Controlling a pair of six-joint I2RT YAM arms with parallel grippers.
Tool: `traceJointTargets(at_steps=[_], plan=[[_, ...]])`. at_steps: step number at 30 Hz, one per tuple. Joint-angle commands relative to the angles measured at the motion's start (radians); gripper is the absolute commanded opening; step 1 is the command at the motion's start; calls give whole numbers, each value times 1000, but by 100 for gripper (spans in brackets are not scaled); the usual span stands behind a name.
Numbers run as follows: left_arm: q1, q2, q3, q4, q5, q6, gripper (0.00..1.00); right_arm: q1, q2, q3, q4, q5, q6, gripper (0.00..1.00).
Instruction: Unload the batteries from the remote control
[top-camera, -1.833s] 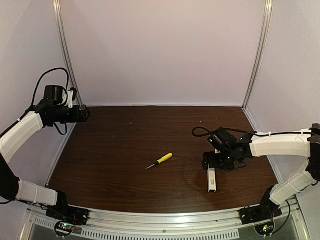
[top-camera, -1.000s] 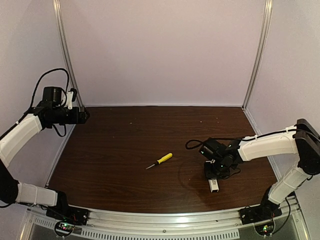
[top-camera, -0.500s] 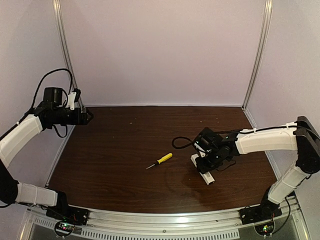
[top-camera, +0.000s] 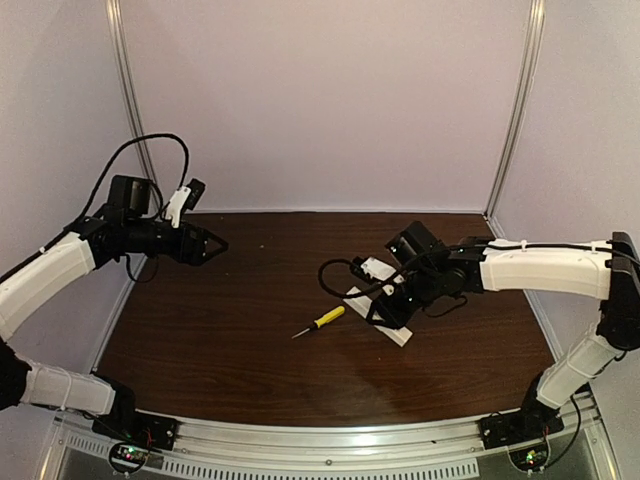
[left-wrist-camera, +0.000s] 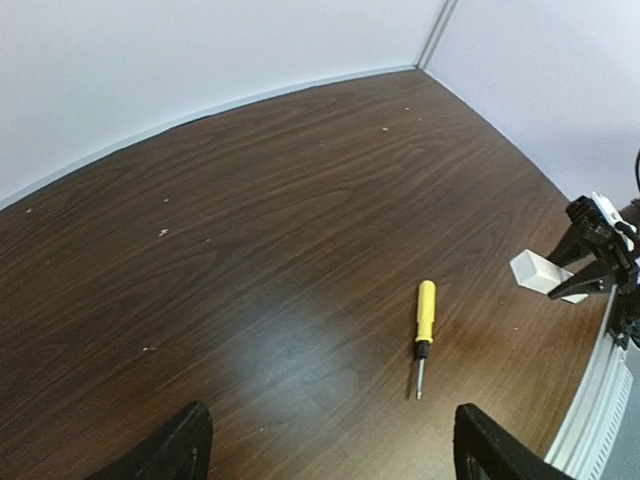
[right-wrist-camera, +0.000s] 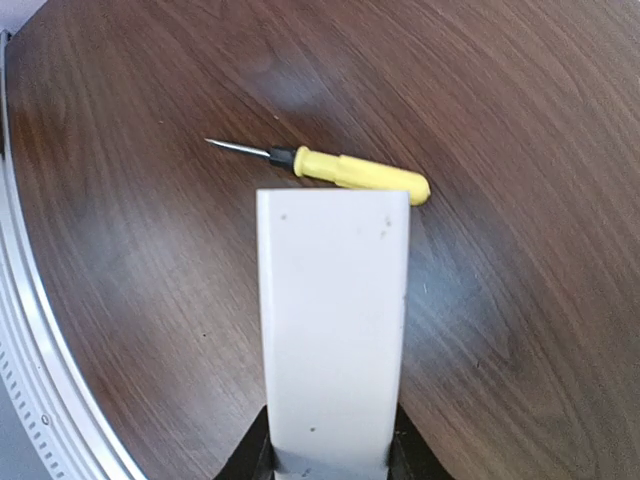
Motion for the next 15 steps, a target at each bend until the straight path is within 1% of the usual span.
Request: traceJointTargets(at_steps=[1, 6, 8, 9, 10, 11, 15], plan=[[-21, -26, -19, 57, 102, 35, 87, 5, -31, 75, -17, -81, -174, 12], [-21, -53, 8, 81, 105, -18, 95, 5, -34, 130, -66, -140, -250, 11], [-21, -62, 7, 106, 112, -33, 95, 5, -39, 148, -72, -160, -260, 11], [-21, -67, -3, 127, 112, -43, 93, 5, -40, 155, -74, -171, -265, 11], [-21, -72, -22, 156, 91, -70, 92, 5, -38, 162, -79, -179, -270, 11], [-21, -72, -26, 166, 73, -77, 96, 6, -34, 172, -89, -186, -274, 11], [-21, -49, -3, 152, 179, 19, 97, 5, -2, 233, -166, -220, -296, 11]])
